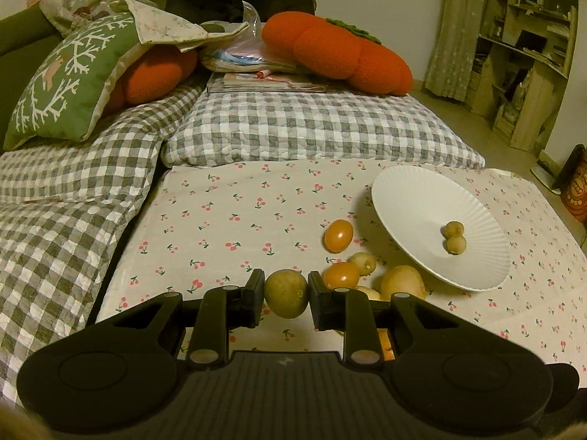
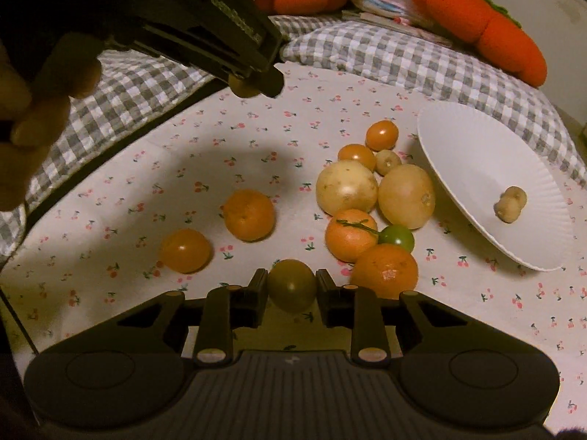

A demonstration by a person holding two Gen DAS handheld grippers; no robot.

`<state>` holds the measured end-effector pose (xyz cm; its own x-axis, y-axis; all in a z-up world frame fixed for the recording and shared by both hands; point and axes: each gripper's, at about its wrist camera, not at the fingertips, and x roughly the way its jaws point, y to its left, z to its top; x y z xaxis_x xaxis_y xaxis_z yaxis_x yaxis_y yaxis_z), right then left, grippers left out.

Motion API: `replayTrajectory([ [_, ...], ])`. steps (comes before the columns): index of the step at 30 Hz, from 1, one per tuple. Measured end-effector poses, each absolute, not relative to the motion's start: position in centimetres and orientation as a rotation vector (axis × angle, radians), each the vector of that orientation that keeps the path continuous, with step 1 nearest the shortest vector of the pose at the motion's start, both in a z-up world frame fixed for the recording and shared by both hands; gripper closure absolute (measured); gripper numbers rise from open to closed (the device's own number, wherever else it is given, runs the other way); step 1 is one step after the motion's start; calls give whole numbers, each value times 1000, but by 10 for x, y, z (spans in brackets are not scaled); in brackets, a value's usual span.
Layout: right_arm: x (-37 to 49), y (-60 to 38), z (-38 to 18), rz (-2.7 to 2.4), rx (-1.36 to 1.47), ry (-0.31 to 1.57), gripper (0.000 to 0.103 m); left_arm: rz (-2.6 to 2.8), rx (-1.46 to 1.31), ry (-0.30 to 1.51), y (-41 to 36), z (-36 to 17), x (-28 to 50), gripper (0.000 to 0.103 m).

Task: Organize fruits
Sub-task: 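Grasp the dark green small fruit with the right gripper, then carry both fruits to the white plate and open both grippers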

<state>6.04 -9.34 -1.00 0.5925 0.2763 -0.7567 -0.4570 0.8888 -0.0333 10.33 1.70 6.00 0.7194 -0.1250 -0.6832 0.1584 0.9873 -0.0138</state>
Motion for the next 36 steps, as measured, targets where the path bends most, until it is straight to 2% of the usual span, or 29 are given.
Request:
replayTrajectory([
  [21,68,-130,44,391,-76,723,78,-188,81,718,-11,70,100,90],
  [36,89,-218,75,160,135,645,78,-208,30,724,-31,76,111,89],
])
